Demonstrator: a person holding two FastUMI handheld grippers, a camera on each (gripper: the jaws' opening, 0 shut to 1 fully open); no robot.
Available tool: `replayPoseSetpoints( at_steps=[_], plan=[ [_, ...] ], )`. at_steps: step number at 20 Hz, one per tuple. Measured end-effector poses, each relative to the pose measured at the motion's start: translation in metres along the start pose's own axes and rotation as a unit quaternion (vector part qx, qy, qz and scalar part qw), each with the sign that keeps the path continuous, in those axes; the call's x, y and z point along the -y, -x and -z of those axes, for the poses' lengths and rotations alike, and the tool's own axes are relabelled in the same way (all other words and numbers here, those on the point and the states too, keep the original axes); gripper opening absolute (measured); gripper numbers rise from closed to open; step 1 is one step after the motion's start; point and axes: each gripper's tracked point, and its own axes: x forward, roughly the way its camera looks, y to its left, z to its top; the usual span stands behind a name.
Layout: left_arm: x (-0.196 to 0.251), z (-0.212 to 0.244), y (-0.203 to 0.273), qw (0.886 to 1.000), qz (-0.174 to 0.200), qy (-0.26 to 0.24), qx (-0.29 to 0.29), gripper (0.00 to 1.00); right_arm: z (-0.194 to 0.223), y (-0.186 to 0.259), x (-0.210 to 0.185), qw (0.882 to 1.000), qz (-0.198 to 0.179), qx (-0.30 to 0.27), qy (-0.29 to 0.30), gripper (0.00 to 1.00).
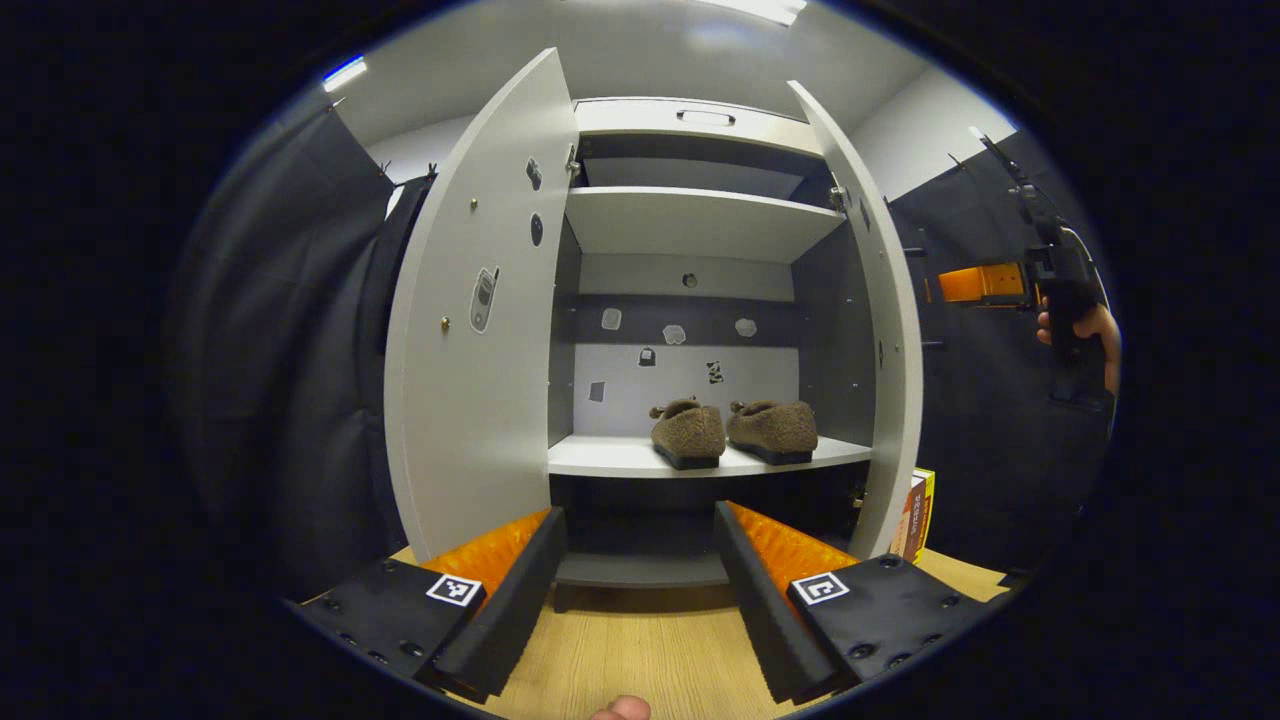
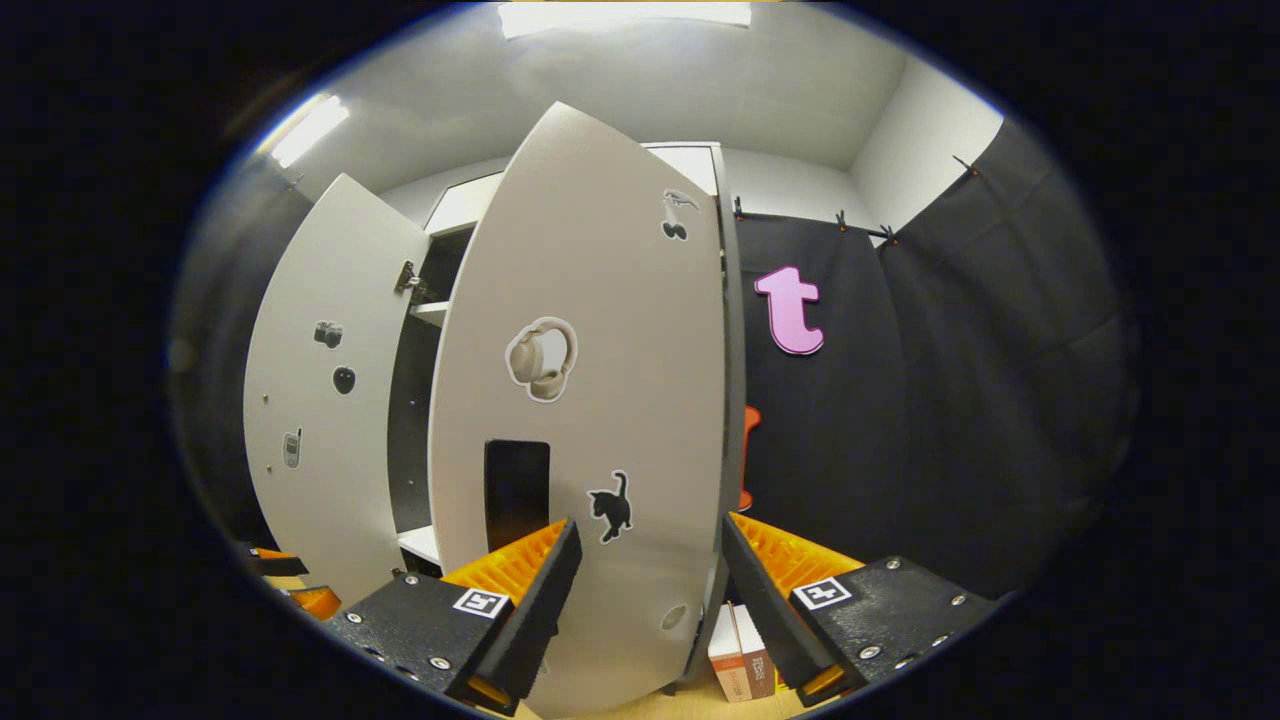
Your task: Grab one shoe with the right hand and put it into the shoe cabinet, grab the other shoe with the left hand and put it into the shoe cabinet; then close the right door with the right hand and the left door with the left hand.
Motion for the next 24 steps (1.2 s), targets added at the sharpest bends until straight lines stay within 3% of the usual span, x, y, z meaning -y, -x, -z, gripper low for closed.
replayPoseSetpoints(
  at_steps=[3, 4, 15, 24],
  plan=[
    [-0.004, -0.005, -0.001, 1.0, -0.006, 0.0, 0.002, 0.97, 0.003, -0.009, -0.017, 1.0, -0.012, -0.005, -0.002, 0.96],
    [-0.006, -0.005, 0.0, 1.0, -0.008, -0.001, 0.003, 0.99, 0.004, -0.011, -0.024, 1.0, -0.021, -0.007, -0.005, 0.92],
    [-0.005, -0.006, 0.009, 1.0, -0.007, 0.005, -0.001, 0.96, 0.024, -0.037, -0.058, 0.998, -0.052, -0.024, -0.018, 0.93],
    [-0.017, 0.0, 0.008, 1.0, -0.019, 0.01, -0.009, 0.97, 0.035, -0.068, -0.075, 0.998, -0.032, -0.045, -0.009, 0.92]
  ],
)
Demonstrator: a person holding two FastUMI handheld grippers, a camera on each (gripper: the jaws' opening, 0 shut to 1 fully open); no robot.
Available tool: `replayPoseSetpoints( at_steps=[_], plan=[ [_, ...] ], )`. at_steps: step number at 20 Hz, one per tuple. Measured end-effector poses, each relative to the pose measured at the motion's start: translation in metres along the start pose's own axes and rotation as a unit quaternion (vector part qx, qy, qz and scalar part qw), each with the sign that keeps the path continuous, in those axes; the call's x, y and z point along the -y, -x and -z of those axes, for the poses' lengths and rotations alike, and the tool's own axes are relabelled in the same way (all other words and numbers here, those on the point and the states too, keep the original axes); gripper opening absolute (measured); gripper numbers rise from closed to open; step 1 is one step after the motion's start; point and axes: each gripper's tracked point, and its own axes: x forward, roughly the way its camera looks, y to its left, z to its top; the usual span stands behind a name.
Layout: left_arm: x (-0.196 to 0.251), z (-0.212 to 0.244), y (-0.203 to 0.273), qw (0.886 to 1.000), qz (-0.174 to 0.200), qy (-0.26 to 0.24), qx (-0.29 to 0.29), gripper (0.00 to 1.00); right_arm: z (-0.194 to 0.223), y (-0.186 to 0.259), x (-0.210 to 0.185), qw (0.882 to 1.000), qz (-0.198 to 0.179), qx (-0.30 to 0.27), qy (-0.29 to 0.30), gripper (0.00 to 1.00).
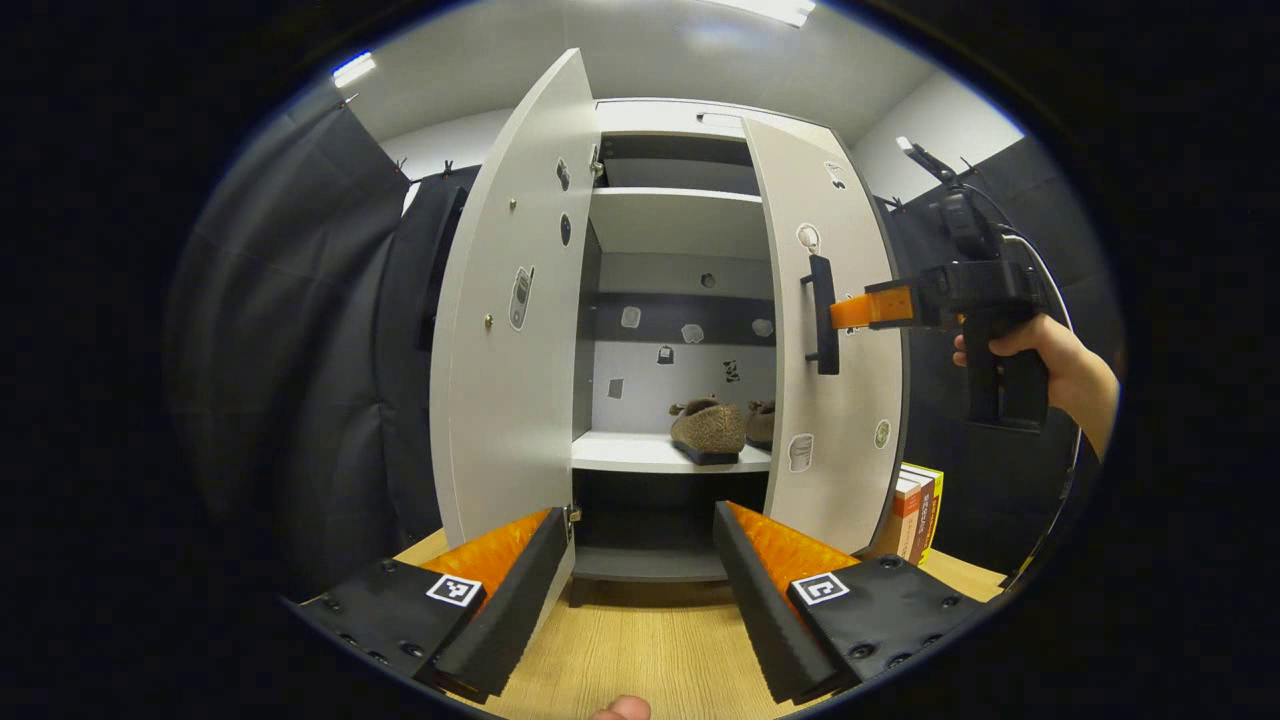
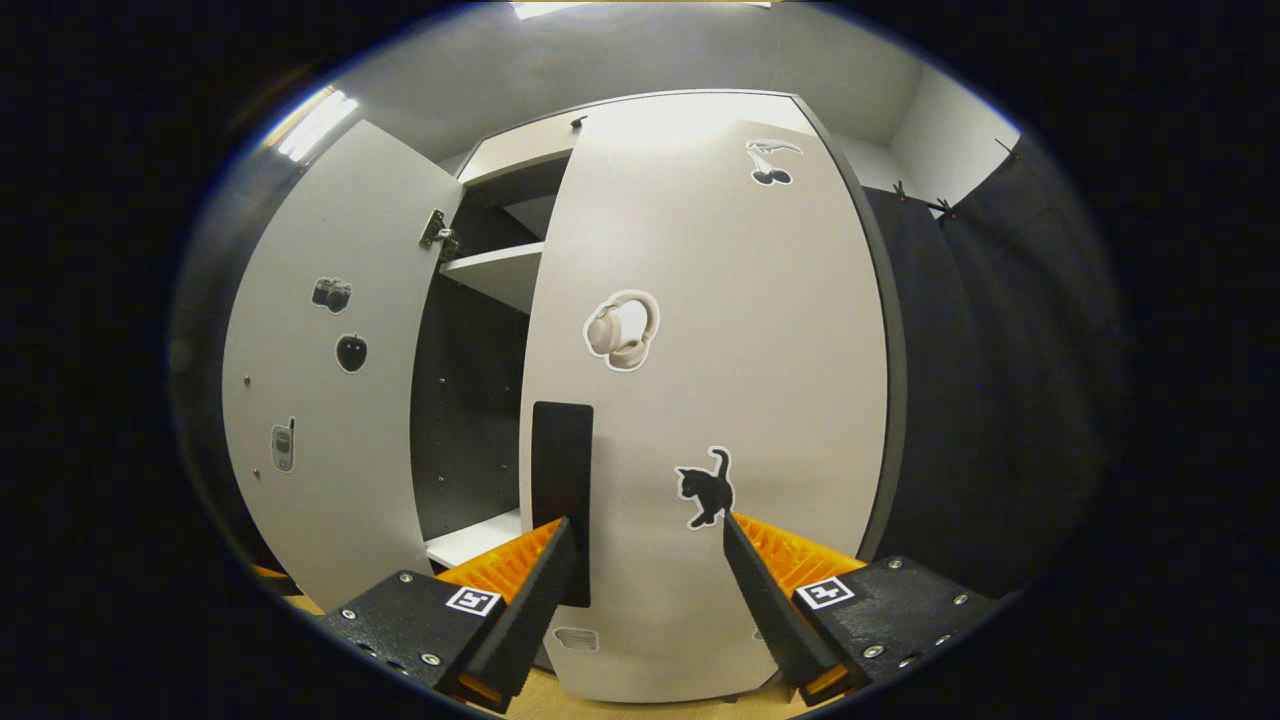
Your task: Grab one shoe with the right hand and put it into the shoe cabinet, grab the other shoe with the left hand and put it into the shoe cabinet; then close the right door with the right hand and the left door with the left hand.
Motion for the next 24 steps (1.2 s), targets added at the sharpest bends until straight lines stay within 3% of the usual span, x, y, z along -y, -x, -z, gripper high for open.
replayPoseSetpoints(
  at_steps=[8, 11, 14, 17, 24],
  plan=[
    [-0.007, 0.009, 0.0, 1.0, -0.005, 0.015, -0.009, 0.97, 0.005, -0.029, -0.005, 0.999, 0.025, -0.008, 0.039, 0.91],
    [-0.008, 0.008, 0.003, 1.0, -0.009, 0.014, -0.005, 0.97, 0.015, -0.043, -0.022, 1.0, -0.009, -0.024, 0.004, 0.91],
    [-0.016, 0.002, 0.009, 1.0, -0.022, 0.004, 0.001, 0.97, 0.014, -0.052, -0.021, 1.0, 0.008, -0.02, 0.0, 0.94],
    [-0.027, -0.004, 0.013, 0.999, -0.034, 0.004, 0.002, 0.99, 0.008, -0.048, -0.023, 1.0, 0.009, -0.008, 0.002, 0.94],
    [-0.073, -0.039, 0.019, 0.997, -0.08, 0.013, 0.008, 0.94, -0.004, -0.01, -0.019, 1.0, 0.011, 0.009, 0.014, 0.94]
  ],
)
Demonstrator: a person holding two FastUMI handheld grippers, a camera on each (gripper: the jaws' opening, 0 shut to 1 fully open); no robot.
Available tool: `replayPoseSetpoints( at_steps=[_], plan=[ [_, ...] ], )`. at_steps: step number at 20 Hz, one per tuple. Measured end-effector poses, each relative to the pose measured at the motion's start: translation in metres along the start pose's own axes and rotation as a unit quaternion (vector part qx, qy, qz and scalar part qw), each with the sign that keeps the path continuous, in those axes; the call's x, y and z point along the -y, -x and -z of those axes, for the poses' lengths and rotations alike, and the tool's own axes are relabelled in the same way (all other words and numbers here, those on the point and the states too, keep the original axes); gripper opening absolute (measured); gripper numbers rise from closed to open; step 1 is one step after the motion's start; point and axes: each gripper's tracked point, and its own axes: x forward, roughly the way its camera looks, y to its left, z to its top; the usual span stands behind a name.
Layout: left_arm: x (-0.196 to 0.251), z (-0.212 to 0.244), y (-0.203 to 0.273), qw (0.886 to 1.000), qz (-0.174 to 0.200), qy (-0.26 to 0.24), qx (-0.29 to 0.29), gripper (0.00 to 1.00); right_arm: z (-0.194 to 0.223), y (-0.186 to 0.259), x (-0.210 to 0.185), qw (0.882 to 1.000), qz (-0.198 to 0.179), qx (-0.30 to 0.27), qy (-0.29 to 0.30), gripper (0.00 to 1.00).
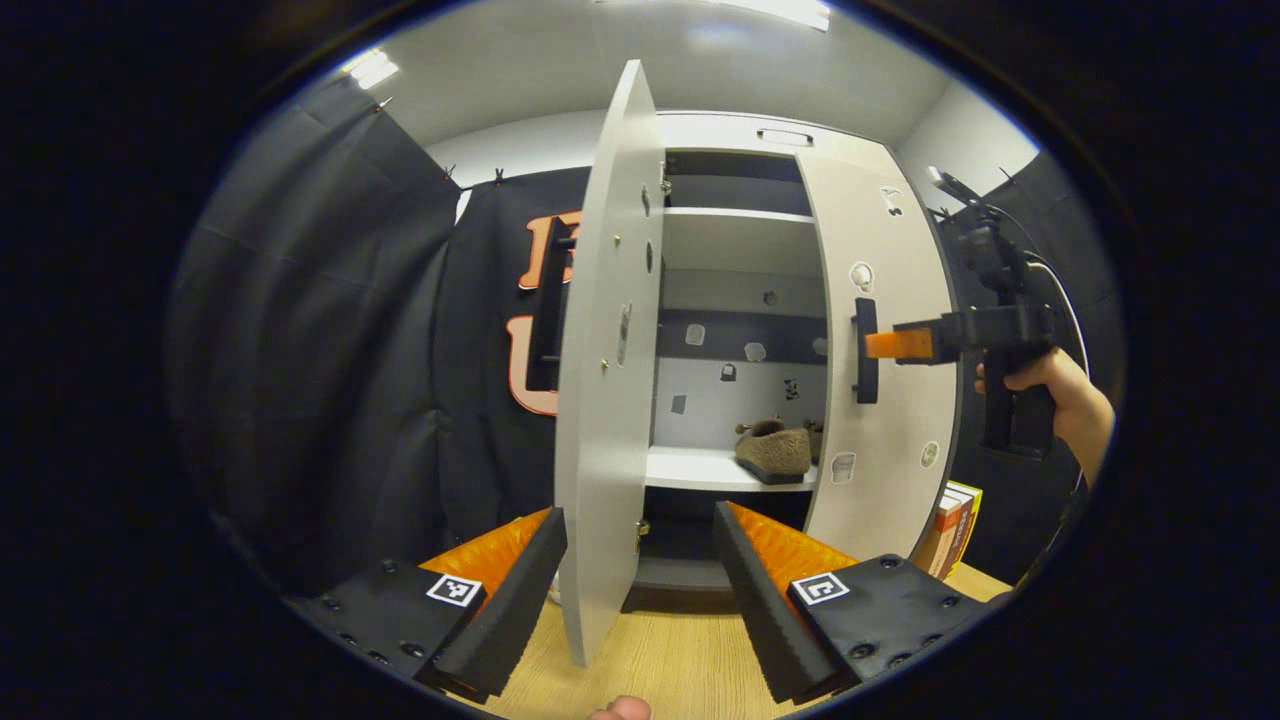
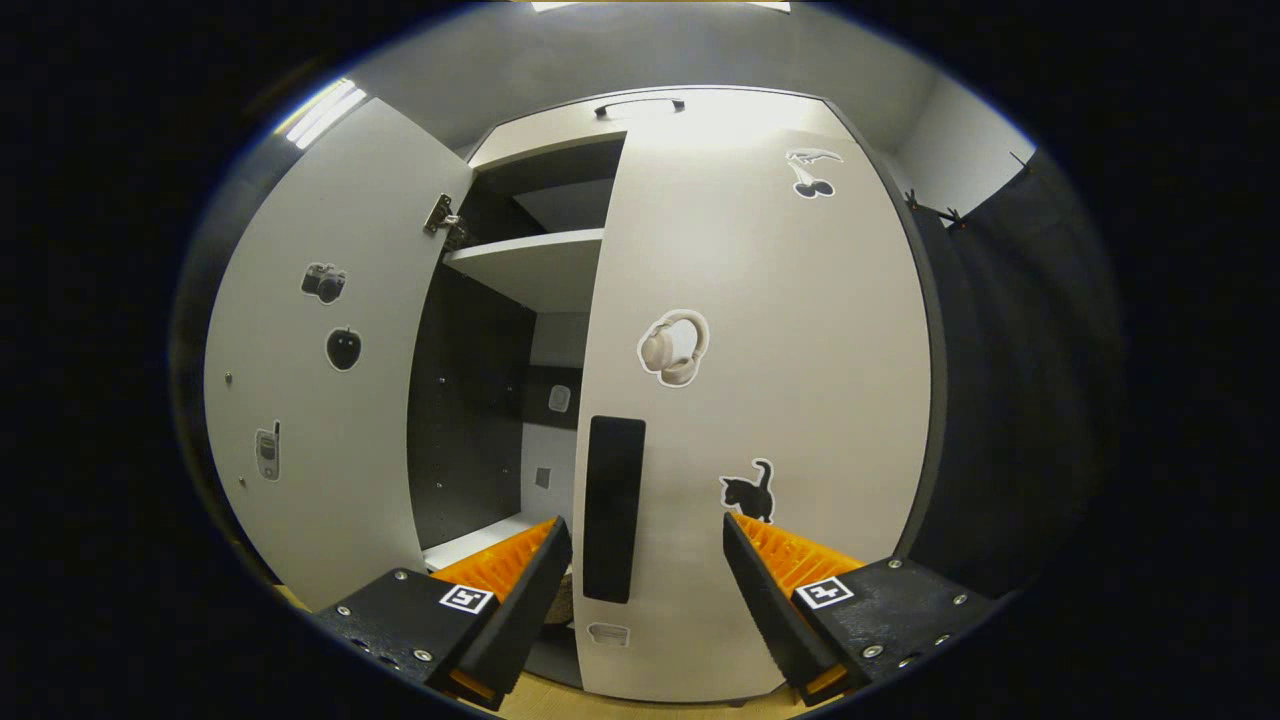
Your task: Grab one shoe with the right hand and put it into the shoe cabinet, grab the other shoe with the left hand and put it into the shoe cabinet; then close the right door with the right hand and the left door with the left hand.
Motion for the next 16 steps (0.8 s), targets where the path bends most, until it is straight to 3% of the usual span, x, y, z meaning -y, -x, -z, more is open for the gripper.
replayPoseSetpoints(
  at_steps=[1, 4, 6, 11, 16],
  plan=[
    [-0.01, -0.007, 0.001, 1.0, -0.006, -0.001, 0.001, 0.99, 0.0, 0.006, 0.003, 1.0, 0.001, 0.001, 0.0, 0.94],
    [-0.058, -0.035, -0.002, 0.998, -0.047, -0.035, 0.006, 0.94, 0.003, 0.021, 0.018, 1.0, 0.015, -0.002, 0.017, 0.94],
    [-0.092, -0.054, -0.008, 0.995, -0.077, -0.057, 0.006, 0.96, 0.006, 0.031, 0.025, 1.0, 0.021, -0.003, 0.019, 0.94],
    [-0.13, -0.107, -0.055, 0.995, -0.08, -0.05, 0.027, 0.94, 0.011, 0.052, 0.032, 0.999, 0.033, 0.002, 0.005, 0.94],
    [-0.123, -0.132, -0.09, 0.994, -0.075, -0.057, 0.05, 0.94, 0.018, 0.063, 0.044, 0.999, 0.041, -0.001, -0.018, 0.94]
  ],
)
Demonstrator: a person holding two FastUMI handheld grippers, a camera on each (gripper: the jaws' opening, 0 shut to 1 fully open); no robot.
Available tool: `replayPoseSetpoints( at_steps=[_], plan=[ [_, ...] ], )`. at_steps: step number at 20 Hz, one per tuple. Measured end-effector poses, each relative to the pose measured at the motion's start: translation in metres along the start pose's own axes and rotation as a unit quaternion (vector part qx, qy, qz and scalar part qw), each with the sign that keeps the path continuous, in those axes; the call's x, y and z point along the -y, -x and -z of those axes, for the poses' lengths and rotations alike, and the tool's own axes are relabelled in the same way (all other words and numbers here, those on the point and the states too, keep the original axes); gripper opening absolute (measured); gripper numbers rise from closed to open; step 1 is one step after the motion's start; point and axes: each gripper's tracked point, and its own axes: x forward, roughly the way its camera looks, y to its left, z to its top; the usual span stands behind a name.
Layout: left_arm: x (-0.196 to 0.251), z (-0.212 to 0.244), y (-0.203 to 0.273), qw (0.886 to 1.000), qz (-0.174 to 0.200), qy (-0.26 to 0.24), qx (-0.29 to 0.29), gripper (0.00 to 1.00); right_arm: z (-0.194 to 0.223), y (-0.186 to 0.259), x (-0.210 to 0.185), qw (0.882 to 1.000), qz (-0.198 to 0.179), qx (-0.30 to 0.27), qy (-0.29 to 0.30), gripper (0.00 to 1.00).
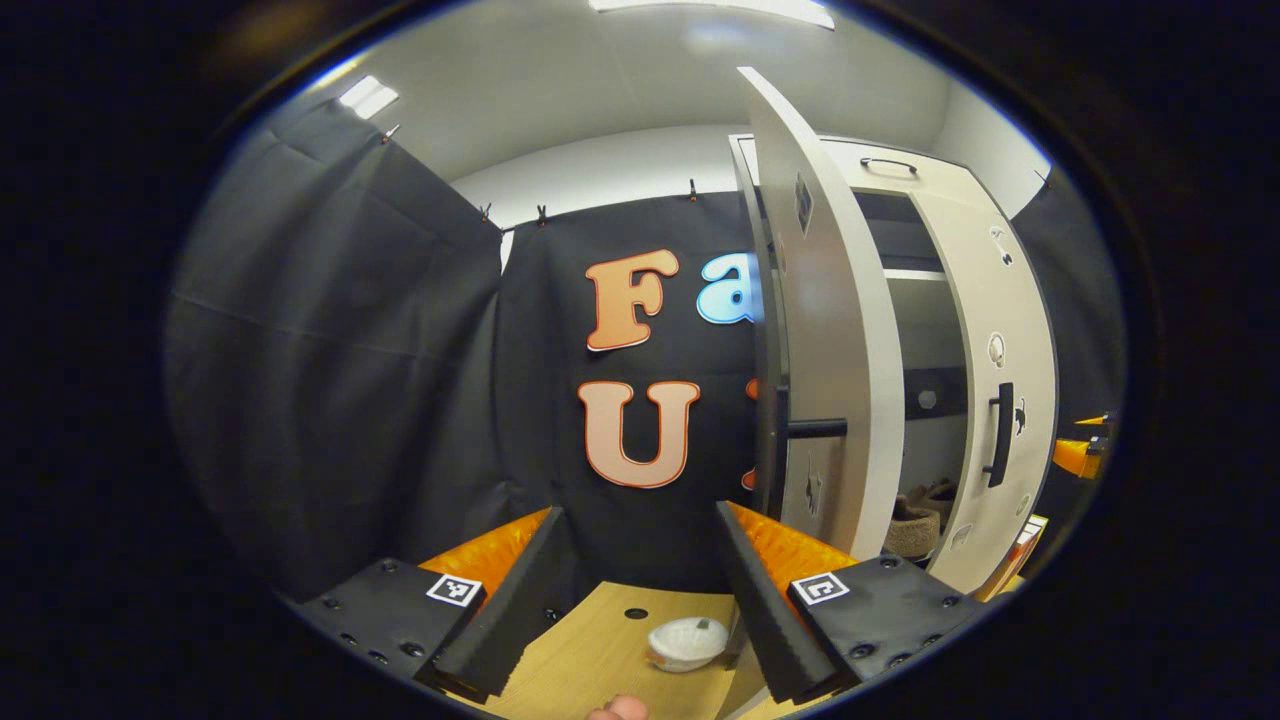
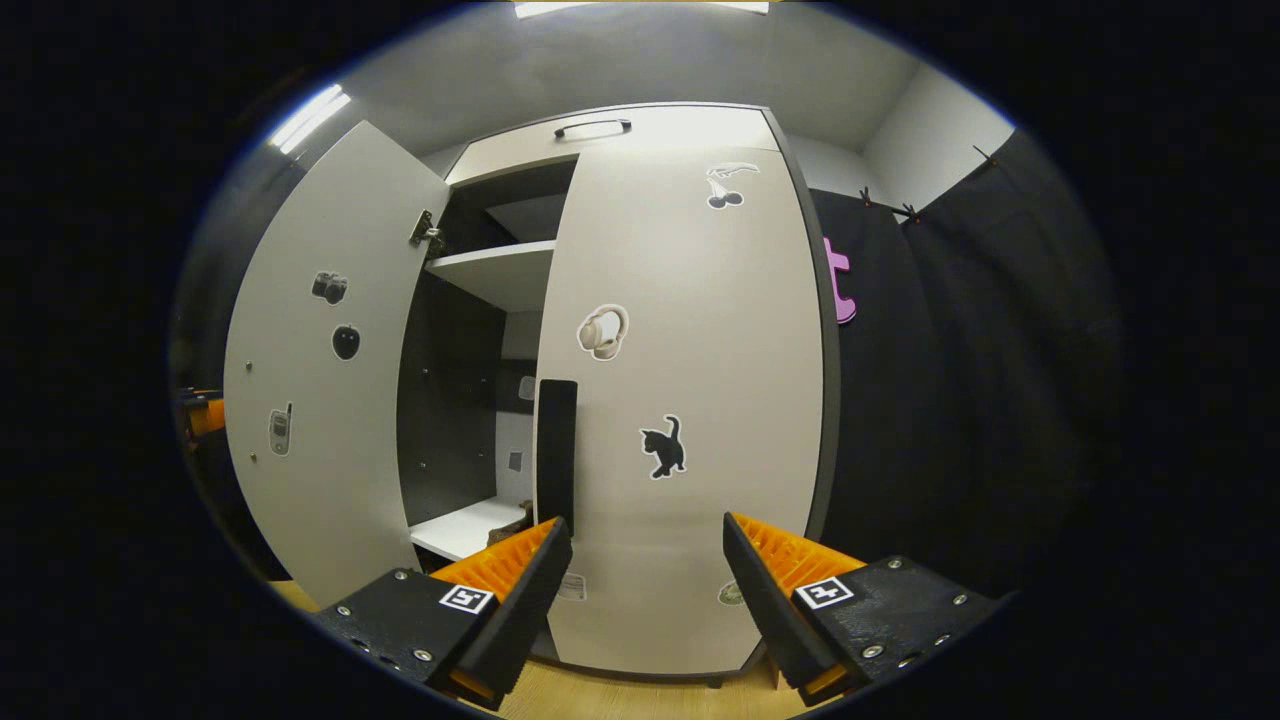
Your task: Grab one shoe with the right hand and put it into the shoe cabinet, grab the other shoe with the left hand and put it into the shoe cabinet; then close the right door with the right hand and the left door with the left hand.
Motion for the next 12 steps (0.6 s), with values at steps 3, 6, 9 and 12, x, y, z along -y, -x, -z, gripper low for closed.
replayPoseSetpoints(
  at_steps=[3, 6, 9, 12],
  plan=[
    [0.003, -0.003, 0.003, 1.0, -0.012, -0.022, 0.012, 0.93, 0.001, -0.004, 0.012, 1.0, 0.007, 0.002, -0.009, 0.94],
    [0.027, -0.011, 0.009, 0.999, 0.011, -0.039, 0.028, 0.89, 0.0, -0.004, 0.018, 1.0, 0.007, 0.007, -0.016, 0.94],
    [0.045, -0.011, 0.015, 0.999, 0.025, -0.034, 0.024, 0.89, 0.002, -0.006, 0.021, 1.0, 0.0, 0.003, -0.017, 0.94],
    [0.077, -0.015, 0.022, 0.998, 0.048, -0.04, 0.026, 0.94, 0.005, -0.004, 0.025, 1.0, -0.006, -0.001, -0.012, 0.94]
  ],
)
